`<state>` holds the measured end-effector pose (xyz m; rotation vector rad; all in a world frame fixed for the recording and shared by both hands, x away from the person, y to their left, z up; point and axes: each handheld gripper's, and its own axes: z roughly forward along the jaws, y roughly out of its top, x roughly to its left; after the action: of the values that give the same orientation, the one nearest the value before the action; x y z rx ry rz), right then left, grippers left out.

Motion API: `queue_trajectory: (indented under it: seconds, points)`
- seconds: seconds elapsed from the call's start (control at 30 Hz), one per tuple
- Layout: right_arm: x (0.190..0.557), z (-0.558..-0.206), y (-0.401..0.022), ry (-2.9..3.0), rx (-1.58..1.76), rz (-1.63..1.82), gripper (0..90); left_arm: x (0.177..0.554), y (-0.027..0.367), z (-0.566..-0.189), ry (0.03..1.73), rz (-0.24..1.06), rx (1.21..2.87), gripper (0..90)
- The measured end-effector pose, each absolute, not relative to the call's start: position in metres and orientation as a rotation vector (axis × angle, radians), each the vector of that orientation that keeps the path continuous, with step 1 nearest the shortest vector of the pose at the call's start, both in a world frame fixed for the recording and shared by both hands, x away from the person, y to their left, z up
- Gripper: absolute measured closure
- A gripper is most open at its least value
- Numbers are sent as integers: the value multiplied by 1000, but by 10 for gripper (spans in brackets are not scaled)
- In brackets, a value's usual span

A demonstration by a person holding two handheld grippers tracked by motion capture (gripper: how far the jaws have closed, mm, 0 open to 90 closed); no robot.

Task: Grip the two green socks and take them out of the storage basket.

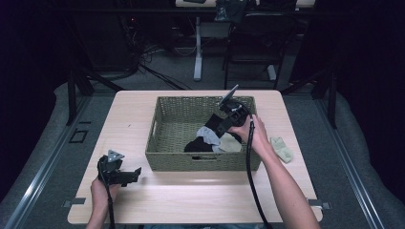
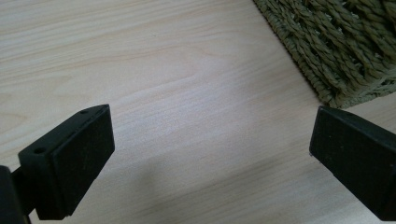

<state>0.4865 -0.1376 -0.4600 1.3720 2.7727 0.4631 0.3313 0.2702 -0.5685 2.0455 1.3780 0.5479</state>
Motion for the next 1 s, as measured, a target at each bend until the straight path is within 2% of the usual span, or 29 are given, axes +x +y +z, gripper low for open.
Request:
queue_trajectory:
  seconds: [0.43,0.53,0.6,0.73,0.77,0.83,0.9,1.0]
  points:
    - [496,-501,-130,2802,1436,330,171,332,270,-569,1373,547,2056,1]
    - [498,-507,-129,2812,1449,291,222,332,270,-569,1372,548,2053,1]
    - [499,-509,-129,2812,1459,259,310,332,270,-569,1372,548,2052,1]
    - [498,-511,-131,2775,1511,314,560,332,270,-569,1373,545,2057,1]
    - [498,-509,-132,2787,1493,305,655,332,270,-569,1373,546,2057,2]
    - [497,-507,-133,2792,1480,287,751,332,270,-569,1374,544,2055,2]
    - [497,-505,-135,2794,1471,295,804,332,270,-569,1373,547,2056,1]
    - [496,-499,-139,2790,1475,306,825,332,270,-569,1373,545,2057,2]
